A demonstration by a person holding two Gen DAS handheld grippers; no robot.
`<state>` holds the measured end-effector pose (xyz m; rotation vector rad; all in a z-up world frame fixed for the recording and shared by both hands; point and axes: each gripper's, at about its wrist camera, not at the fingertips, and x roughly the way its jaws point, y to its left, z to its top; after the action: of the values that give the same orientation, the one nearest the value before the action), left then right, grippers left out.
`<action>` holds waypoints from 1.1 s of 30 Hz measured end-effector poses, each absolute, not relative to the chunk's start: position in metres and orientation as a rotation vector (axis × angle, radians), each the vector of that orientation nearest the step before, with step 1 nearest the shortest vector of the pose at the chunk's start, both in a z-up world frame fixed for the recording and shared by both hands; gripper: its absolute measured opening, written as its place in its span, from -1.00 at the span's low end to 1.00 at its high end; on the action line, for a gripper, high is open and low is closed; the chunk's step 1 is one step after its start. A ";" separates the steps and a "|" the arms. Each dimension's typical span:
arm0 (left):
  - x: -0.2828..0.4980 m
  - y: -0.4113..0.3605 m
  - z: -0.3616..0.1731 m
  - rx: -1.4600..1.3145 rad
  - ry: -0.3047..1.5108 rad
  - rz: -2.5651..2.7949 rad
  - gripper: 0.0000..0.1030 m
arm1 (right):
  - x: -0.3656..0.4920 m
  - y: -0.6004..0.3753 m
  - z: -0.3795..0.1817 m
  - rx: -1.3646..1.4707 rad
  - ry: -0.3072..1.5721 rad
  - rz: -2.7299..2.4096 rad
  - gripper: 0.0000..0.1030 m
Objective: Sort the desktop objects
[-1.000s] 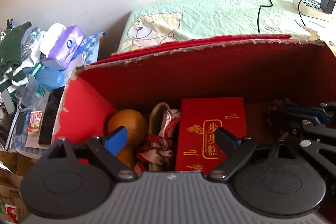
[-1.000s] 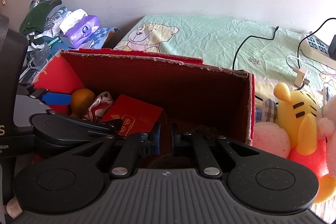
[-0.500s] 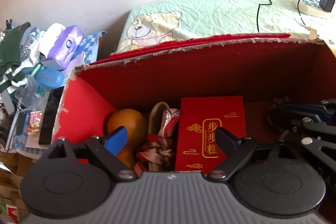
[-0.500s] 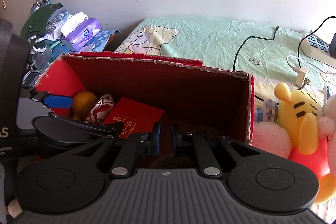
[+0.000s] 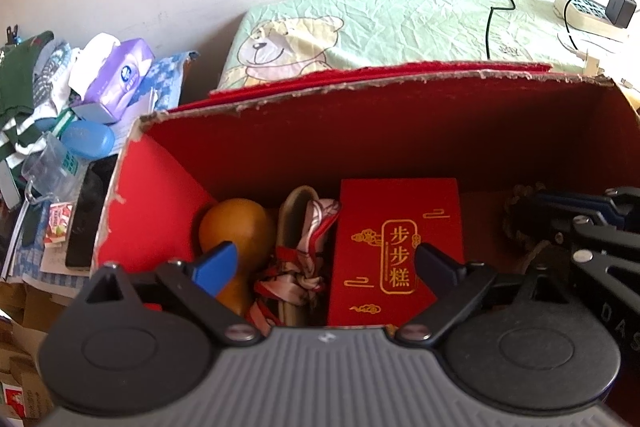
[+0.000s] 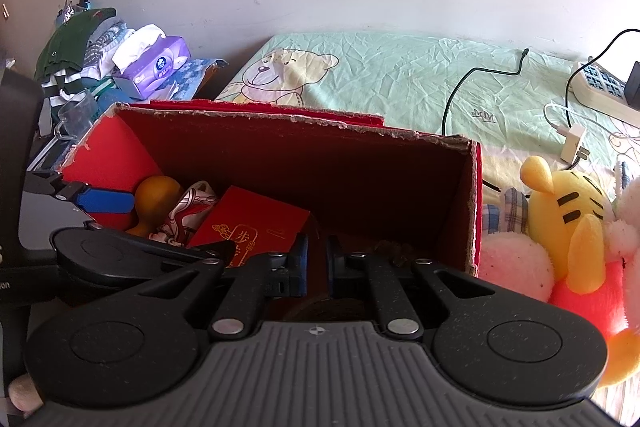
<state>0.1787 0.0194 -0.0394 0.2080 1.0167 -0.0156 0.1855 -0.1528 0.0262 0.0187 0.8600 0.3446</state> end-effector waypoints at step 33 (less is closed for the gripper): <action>0.182 0.019 -0.041 0.221 1.051 -0.019 0.87 | 0.186 -0.151 0.026 -0.003 0.871 0.328 -0.87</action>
<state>0.1821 0.0185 -0.0408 0.2212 1.0510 -0.0190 0.1864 -0.1508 0.0257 -0.0029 0.8714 0.3282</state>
